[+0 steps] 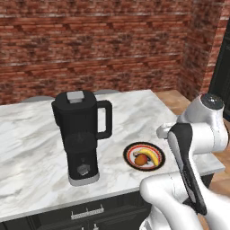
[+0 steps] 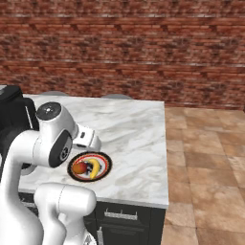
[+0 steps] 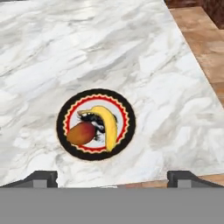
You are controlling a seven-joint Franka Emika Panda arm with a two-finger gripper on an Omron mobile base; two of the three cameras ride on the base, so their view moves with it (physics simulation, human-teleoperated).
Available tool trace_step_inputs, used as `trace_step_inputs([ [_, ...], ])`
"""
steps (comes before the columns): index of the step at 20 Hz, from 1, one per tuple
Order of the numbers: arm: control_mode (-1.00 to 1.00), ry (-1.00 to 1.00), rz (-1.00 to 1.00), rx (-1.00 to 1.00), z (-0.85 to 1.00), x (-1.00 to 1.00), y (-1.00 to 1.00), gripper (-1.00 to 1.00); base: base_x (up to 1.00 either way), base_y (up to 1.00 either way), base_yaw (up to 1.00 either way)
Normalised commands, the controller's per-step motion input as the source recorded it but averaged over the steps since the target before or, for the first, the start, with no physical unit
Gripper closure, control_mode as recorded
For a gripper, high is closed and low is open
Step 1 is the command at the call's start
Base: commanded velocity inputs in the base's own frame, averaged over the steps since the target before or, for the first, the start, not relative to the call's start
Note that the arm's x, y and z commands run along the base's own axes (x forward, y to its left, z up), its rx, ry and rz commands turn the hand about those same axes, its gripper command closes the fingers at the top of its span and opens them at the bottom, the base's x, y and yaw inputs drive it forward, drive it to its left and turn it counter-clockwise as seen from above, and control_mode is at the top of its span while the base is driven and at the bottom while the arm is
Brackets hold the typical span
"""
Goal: Pick the banana and mango from the fridge and place them on the plate next to the blender to make a fruit smoothie.
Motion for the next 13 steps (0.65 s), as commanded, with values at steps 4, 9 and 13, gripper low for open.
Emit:
trace_step_inputs([
  [4,-1.0,-0.3,0.0,0.2,0.38,-1.0,-1.0,-1.0,0.0,0.0,0.0],
  [9,-1.0,-0.16,-0.05,0.17,0.21,-0.8,-0.77,-1.0,0.0,0.0,0.0],
  [13,-1.0,0.0,0.0,0.02,0.0,0.0,-0.02,-1.0,0.0,0.0,0.0],
])
